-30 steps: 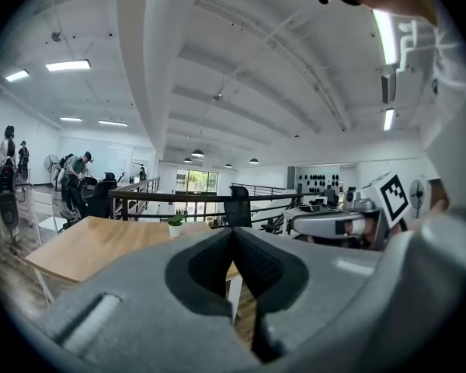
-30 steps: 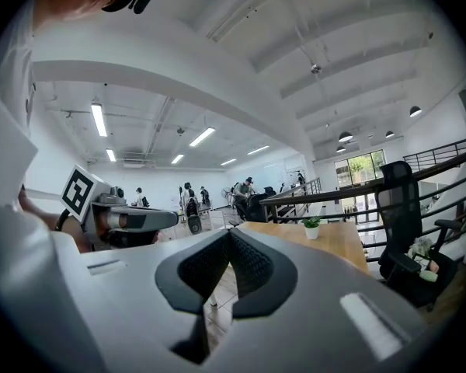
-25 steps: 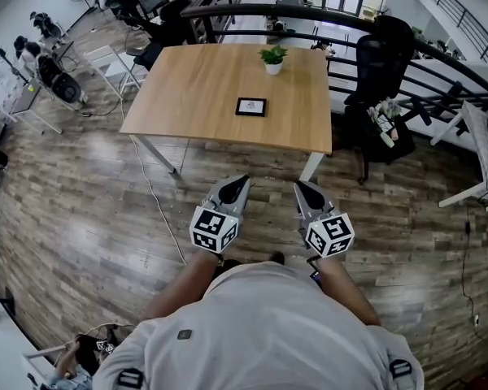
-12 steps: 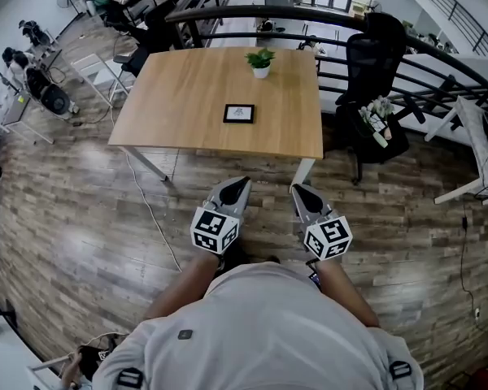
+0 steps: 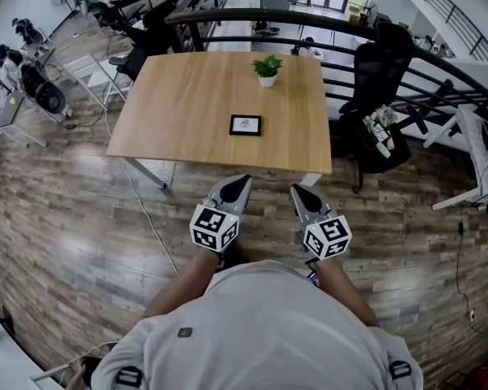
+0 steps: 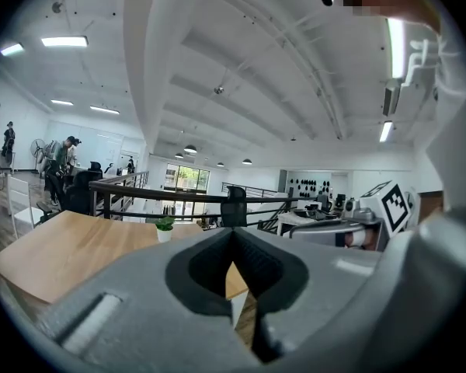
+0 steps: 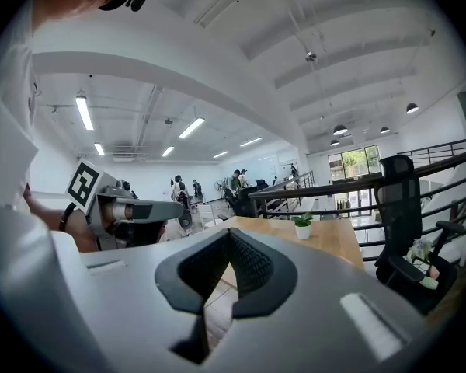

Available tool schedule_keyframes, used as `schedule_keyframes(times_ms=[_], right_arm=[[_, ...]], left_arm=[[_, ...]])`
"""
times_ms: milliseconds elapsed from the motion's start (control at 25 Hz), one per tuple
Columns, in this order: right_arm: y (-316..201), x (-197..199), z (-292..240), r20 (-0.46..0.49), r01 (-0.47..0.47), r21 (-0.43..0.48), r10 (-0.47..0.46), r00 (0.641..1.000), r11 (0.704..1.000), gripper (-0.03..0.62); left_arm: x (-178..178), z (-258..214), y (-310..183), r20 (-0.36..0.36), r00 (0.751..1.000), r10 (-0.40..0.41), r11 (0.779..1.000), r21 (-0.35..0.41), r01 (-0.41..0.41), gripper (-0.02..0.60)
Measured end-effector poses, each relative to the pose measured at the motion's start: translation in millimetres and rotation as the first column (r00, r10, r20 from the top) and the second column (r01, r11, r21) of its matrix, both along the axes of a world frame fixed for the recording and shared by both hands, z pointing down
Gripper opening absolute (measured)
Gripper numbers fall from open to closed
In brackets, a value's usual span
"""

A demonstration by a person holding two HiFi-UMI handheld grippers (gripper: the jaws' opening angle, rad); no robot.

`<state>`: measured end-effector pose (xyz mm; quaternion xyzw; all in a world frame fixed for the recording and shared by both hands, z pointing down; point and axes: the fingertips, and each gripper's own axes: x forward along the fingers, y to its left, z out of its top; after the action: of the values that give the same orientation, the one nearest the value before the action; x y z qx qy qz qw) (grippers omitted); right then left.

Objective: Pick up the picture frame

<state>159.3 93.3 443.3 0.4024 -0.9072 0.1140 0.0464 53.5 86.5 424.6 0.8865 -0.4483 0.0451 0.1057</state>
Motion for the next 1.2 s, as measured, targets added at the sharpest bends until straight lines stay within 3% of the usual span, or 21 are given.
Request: schedule_keyframes(times_ms=[440,720,1200], right_arm=[[-72.6,-115.9,-4.9,-0.007,-0.017,-0.003,0.017,1.0,1.0,0.009],[-96.1,-171.0,4.3,-0.022,-0.033,-0.025,0.032,0.999,0.999,0.009],[-143.7,-192.8,22.4,-0.027,-0.035,-0.085,0.033,0.999,0.996,0.009]], left_arm=[[-106.8,-7.3,-71.7,0.004,0.999,0.039,0.999,0.025,-0.039,0.005],[-156.9,2.5,-100.3,-0.014,0.997,0.073,0.997,0.006,-0.072,0.005],[-184.8,16.7,-145.0,-0.029,0.997,0.066,0.997,-0.035,-0.067,0.005]])
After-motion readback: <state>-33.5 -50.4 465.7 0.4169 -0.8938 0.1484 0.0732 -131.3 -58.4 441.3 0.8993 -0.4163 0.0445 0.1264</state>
